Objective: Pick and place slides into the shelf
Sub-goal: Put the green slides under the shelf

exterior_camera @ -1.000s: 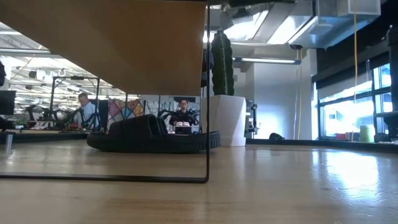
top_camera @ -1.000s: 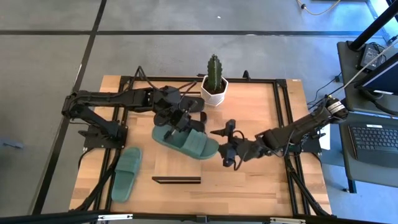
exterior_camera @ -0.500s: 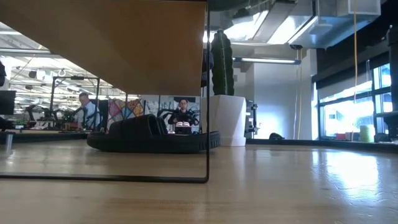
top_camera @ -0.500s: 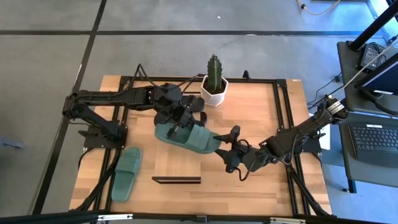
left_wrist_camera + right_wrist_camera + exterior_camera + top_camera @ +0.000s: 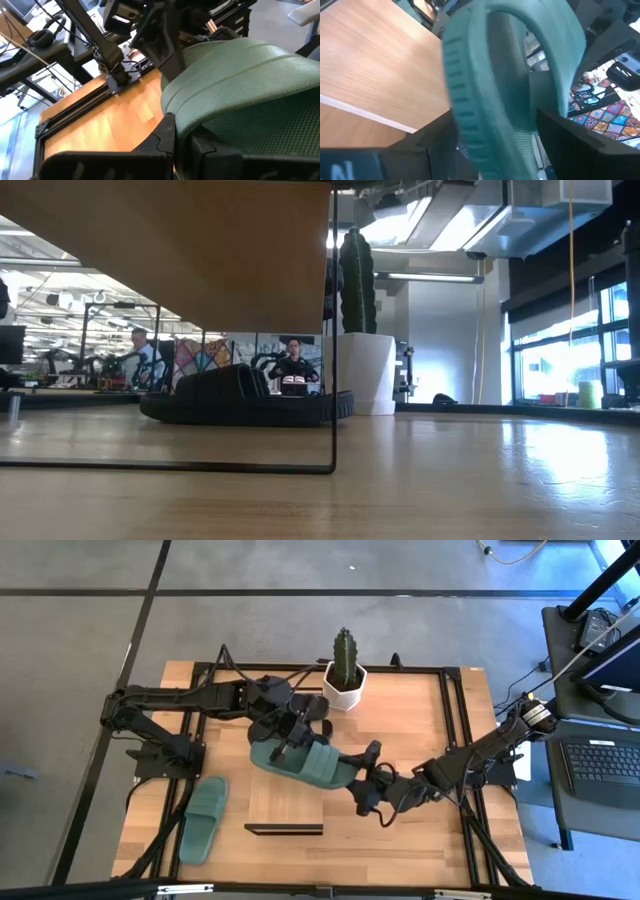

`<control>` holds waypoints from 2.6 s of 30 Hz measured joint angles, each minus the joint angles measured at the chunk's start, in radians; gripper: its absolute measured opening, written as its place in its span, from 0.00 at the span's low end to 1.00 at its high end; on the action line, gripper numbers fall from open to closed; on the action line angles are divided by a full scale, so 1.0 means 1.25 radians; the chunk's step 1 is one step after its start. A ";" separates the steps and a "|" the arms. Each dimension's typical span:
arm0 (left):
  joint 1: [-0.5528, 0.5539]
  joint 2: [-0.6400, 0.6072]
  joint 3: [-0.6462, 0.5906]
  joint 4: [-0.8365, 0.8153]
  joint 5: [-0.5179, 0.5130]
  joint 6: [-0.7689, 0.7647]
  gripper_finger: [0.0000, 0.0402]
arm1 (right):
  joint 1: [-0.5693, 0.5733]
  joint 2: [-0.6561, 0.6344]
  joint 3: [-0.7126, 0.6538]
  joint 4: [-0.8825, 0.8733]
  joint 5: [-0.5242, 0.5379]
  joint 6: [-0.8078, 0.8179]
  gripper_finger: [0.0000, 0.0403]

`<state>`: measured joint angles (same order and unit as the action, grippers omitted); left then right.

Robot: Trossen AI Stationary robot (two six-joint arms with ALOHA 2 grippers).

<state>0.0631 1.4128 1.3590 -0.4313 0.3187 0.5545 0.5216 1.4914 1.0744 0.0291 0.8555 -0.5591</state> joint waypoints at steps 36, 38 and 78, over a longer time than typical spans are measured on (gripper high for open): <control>-0.008 0.001 0.000 -0.005 -0.023 0.001 0.09 | 0.001 0.000 0.000 0.009 -0.036 0.002 0.11; -0.009 0.001 0.000 -0.005 -0.023 0.004 0.10 | 0.001 0.000 0.000 0.006 -0.027 0.002 0.12; -0.009 -0.150 0.000 -0.124 -0.162 -0.087 0.50 | 0.366 -0.003 -0.001 -0.044 0.580 0.050 0.11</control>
<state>0.0521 1.2249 1.3594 -0.5862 0.1169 0.4463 0.9788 1.4876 1.0733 -0.0261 1.5807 -0.4969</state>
